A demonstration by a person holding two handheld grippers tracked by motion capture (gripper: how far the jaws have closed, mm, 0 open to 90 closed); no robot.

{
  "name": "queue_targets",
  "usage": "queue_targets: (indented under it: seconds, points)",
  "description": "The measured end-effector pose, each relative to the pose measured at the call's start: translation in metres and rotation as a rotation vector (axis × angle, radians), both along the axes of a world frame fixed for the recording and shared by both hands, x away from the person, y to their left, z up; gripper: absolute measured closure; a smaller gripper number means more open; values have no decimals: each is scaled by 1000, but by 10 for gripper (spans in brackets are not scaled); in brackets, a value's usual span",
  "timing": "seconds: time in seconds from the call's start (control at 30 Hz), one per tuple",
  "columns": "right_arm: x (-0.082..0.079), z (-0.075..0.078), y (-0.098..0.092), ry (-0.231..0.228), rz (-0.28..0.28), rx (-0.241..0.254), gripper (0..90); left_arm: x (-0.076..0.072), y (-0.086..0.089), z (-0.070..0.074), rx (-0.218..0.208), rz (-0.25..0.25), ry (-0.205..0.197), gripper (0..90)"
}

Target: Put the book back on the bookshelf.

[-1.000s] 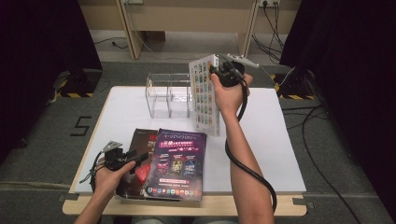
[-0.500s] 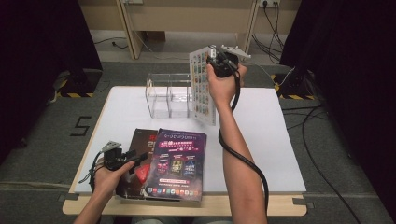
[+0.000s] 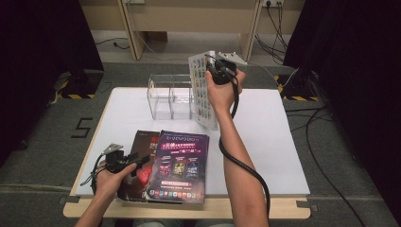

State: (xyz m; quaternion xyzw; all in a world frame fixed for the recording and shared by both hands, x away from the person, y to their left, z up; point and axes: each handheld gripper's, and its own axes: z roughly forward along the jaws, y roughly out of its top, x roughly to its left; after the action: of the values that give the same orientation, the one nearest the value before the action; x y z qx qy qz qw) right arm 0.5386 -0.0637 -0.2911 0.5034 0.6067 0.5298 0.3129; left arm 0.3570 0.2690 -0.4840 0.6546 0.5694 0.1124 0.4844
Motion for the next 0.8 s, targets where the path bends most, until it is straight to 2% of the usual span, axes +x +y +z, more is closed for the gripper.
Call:
queue_targets:
  seconds: [0.17, 0.37, 0.73, 0.8]
  points:
    - [-19, -1, -5, -13, 7, -32, 728, 0, 0, 0, 2, -1, -1, 357]
    - [-32, -1, -14, 7, 26, -48, 727, -1, -1, 0, 4, -4, -1, 357]
    - [-40, 0, -25, 61, 49, -57, 702, 0, -1, 0, 2, -3, 0, 357]
    - [-40, -3, -29, 88, 53, -73, 682, 0, -1, 0, 1, -4, 1, 357]
